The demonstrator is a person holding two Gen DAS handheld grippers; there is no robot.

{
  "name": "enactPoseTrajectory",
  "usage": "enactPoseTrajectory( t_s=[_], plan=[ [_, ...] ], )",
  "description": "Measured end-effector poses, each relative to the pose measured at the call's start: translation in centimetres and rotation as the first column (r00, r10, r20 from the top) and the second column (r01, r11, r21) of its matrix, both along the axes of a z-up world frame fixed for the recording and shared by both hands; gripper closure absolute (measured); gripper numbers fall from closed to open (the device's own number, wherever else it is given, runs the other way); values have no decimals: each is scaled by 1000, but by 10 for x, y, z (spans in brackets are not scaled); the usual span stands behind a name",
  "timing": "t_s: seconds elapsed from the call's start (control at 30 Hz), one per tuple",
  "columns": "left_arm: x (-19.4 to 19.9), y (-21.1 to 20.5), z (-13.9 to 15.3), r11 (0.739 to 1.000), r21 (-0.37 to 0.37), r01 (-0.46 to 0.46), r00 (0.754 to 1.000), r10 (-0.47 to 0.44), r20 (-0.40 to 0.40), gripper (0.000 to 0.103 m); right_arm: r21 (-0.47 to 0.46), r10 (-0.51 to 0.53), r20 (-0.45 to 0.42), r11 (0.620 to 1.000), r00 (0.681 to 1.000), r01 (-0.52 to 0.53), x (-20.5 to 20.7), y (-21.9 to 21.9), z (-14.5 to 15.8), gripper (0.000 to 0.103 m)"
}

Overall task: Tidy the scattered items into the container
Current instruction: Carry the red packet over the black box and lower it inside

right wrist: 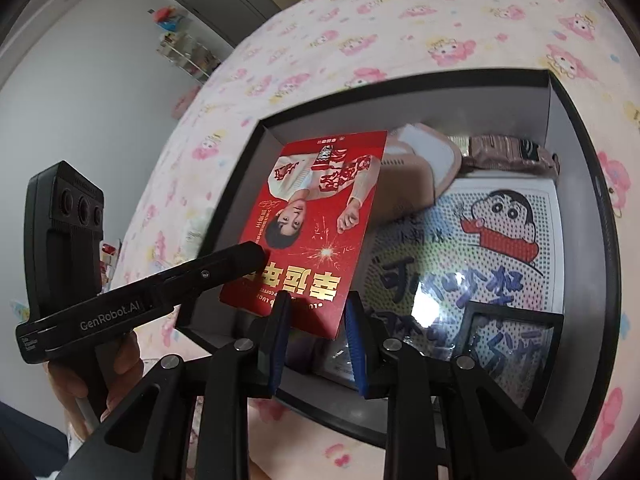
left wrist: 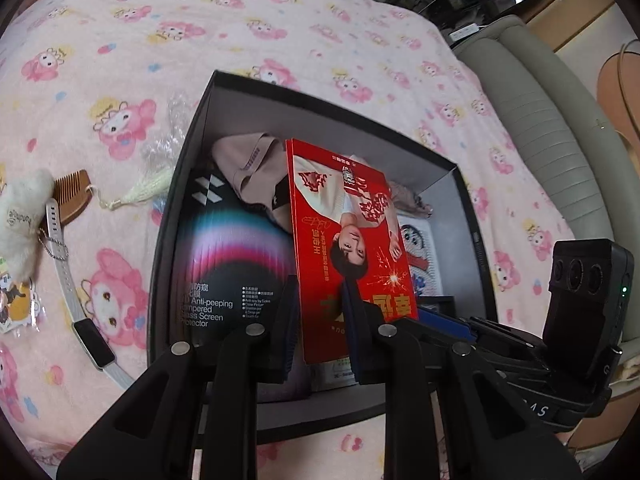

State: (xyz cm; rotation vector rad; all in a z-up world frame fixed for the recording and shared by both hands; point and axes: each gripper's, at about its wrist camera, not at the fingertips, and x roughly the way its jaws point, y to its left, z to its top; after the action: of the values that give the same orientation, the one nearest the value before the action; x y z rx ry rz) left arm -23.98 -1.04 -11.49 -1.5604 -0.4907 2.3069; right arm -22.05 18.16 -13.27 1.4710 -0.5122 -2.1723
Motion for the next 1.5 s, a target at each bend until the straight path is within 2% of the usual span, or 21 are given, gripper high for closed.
enactPoseTrajectory(
  t_s=[0.3,0.63,0.77,0.87,0.97,1.0,1.07,1.23,1.37,1.5],
  plan=[
    [1,2,-16,999,-34,1,999,1,48,81,24,-5,45,1000,999,4,1,-4,-12,80],
    [6,9,-35,993,-114,-4,996,14,85,80,95,17,101,995,995,-26,-2,-17,-35,80],
    [4,14,-36,986,-168,7,996,8,90,79,109,20,119,994,993,-33,-6,-21,-43,79],
    [2,24,-43,969,-243,46,994,-19,111,74,111,21,132,993,991,-36,-8,-23,-49,79],
    [-1,25,-44,964,-261,52,992,-20,126,72,108,19,135,994,991,-34,-8,-22,-50,80],
    [-2,27,-44,956,-288,57,992,-20,128,72,105,20,135,994,991,-34,-8,-21,-50,80],
    [-3,32,-43,931,-360,64,992,-20,124,72,108,22,133,993,991,-37,-8,-22,-49,80],
    [1,35,-38,899,-434,62,993,-12,116,72,154,20,107,987,994,-37,-6,-22,-41,80],
    [4,37,-33,883,-466,52,994,-3,106,71,232,-3,51,973,999,-9,-2,-16,-26,78],
    [9,36,-9,894,-449,-11,1000,8,-8,69,252,-64,9,966,998,60,-4,0,-17,74]
  ],
)
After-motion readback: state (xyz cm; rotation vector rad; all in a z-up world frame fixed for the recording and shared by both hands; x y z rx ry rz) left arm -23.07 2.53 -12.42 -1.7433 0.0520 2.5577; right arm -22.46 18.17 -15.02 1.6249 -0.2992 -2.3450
